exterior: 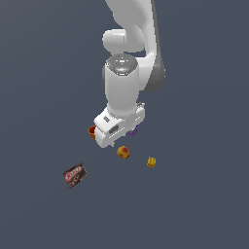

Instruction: Pick up a designated object from a clutter of objects.

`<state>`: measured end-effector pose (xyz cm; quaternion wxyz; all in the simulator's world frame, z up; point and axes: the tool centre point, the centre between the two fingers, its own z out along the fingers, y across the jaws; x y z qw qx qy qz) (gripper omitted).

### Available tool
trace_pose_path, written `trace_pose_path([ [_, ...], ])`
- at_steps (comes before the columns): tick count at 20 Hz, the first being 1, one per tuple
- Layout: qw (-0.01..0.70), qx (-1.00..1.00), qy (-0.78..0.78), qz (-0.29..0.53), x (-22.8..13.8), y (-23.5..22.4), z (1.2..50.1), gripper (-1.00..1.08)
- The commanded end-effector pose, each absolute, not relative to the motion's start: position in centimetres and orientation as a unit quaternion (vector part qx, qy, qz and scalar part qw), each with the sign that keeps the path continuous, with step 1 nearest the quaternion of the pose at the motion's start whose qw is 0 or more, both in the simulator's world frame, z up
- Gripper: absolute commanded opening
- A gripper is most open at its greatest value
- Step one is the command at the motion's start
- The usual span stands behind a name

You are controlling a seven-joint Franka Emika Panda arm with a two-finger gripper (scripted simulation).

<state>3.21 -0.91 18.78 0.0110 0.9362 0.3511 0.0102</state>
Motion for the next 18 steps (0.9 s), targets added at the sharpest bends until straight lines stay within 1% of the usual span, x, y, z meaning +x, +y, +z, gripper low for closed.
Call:
trace_pose_path([
  [1,0.01,0.923,0.384,0.008,3.2,-0.9,17.2,1.0],
  [10,0.005,0.873,0.488,0.002,2.7,-0.7,12.0,1.0],
  [18,0.001,0.841,0.541,0.0,2.3,-0.5,9.2,1.0],
])
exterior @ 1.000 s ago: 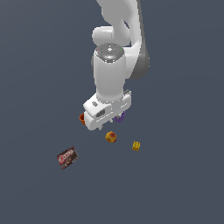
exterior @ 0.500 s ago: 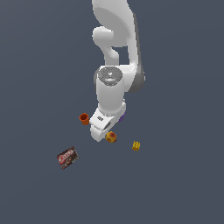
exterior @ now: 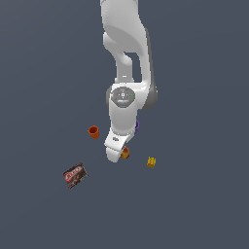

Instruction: Pick up a designated object from a clutter of objects.

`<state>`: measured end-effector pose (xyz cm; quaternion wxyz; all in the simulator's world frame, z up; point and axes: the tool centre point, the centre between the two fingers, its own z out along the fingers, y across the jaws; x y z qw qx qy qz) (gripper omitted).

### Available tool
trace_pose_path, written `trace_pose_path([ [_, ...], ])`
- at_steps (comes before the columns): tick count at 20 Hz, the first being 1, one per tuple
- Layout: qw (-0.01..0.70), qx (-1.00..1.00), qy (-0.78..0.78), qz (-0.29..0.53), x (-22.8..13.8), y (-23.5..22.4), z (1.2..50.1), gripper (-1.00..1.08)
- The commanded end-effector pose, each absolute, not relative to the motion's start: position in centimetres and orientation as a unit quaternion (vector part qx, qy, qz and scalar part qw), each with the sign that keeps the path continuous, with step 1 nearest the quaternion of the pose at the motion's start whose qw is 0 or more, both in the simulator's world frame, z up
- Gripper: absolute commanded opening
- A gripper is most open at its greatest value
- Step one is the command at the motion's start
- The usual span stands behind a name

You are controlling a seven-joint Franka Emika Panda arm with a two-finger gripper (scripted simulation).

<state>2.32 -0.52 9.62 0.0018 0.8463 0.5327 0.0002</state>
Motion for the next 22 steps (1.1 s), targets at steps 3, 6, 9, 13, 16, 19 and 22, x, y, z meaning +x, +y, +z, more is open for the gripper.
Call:
trace_pose_path([
  [3,0.0,0.835,0.551,0.0,2.2,-0.4,8.7,1.0],
  [6,0.0,0.832,0.555,0.0,2.1,-0.4,8.5,1.0],
  [9,0.0,0.833,0.554,0.0,2.1,-0.4,8.5,1.0],
  [13,0.0,0.833,0.554,0.0,2.1,-0.4,7.7,1.0],
  [16,0.0,0.832,0.554,0.0,2.0,-0.4,6.4,1.0],
  [19,0.0,0.832,0.555,0.0,2.0,-0.4,4.9,1.0],
  [22,0.0,0.832,0.555,0.0,2.0,-0.4,3.9,1.0],
])
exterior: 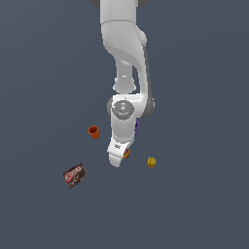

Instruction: Pick up a designated object from a clutter of objects.

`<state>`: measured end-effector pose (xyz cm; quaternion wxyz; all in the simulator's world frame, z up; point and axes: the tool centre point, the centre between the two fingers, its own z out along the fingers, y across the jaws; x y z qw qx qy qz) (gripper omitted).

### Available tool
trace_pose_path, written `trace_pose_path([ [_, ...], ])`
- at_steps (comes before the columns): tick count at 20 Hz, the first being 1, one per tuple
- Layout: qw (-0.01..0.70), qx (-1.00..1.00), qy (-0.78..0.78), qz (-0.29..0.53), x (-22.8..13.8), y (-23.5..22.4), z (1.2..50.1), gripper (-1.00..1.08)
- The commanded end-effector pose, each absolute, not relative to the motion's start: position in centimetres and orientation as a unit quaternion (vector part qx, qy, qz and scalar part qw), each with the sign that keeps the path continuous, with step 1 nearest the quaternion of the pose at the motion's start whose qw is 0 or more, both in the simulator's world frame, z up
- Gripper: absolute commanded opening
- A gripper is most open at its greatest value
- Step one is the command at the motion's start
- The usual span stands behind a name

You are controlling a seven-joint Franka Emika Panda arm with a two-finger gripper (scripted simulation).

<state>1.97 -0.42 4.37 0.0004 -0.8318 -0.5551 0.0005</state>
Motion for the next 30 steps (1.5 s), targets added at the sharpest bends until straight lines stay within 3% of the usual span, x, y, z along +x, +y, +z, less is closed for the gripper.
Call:
trace_pose_path([
  [1,0.0,-0.831,-0.556,0.0,2.0,-0.4,3.7,1.0],
  [4,0.0,-0.831,-0.556,0.0,2.1,-0.4,3.4,1.0],
  [5,0.0,-0.831,-0.556,0.0,2.1,-0.4,3.4,-1.0],
  [20,0.0,-0.832,-0.555,0.0,1.9,-0.4,4.1,-1.0],
  [30,-0.001,-0.832,-0.555,0.0,0.5,0.1,8.5,-1.0],
])
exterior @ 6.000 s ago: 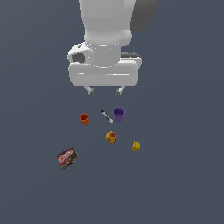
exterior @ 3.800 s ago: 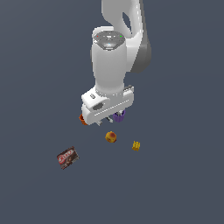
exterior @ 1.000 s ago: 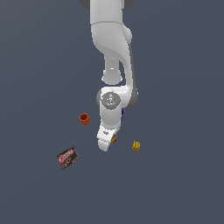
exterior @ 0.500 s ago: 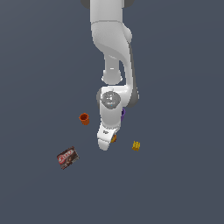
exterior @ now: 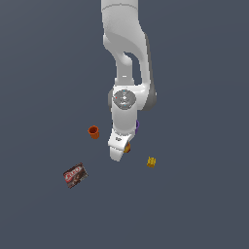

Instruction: Pick up a designated object from a clutter of objects.

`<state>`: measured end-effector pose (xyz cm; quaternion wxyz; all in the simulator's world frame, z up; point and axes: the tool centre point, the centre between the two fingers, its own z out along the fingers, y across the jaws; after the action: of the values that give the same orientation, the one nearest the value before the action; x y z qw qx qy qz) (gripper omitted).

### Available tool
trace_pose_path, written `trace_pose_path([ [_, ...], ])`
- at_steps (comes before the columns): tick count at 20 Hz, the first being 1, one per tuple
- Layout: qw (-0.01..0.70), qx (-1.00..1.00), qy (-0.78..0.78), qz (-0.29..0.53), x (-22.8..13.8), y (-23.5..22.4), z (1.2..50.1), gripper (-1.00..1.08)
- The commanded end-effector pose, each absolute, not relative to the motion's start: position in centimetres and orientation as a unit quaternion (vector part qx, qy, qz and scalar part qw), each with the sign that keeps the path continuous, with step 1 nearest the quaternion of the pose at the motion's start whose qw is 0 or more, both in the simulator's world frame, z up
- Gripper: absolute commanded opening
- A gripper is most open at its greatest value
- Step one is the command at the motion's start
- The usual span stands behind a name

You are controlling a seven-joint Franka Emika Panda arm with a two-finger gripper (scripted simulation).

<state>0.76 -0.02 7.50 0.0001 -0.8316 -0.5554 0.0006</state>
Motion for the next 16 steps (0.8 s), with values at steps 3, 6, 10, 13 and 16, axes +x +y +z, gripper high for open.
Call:
trace_pose_path([
  [3,-0.001,-0.831,-0.556,0.0,-0.2,0.3,10.7,-1.0],
  [6,-0.001,-0.831,-0.556,0.0,-1.0,0.6,13.3,-1.0],
  [10,-0.001,-0.831,-0.556,0.0,-2.1,1.0,16.9,-1.0],
  [13,-0.001,-0.831,-0.556,0.0,-2.9,1.3,19.7,-1.0],
  [16,-0.001,-0.831,-0.556,0.0,-3.8,1.7,22.7,-1.0],
])
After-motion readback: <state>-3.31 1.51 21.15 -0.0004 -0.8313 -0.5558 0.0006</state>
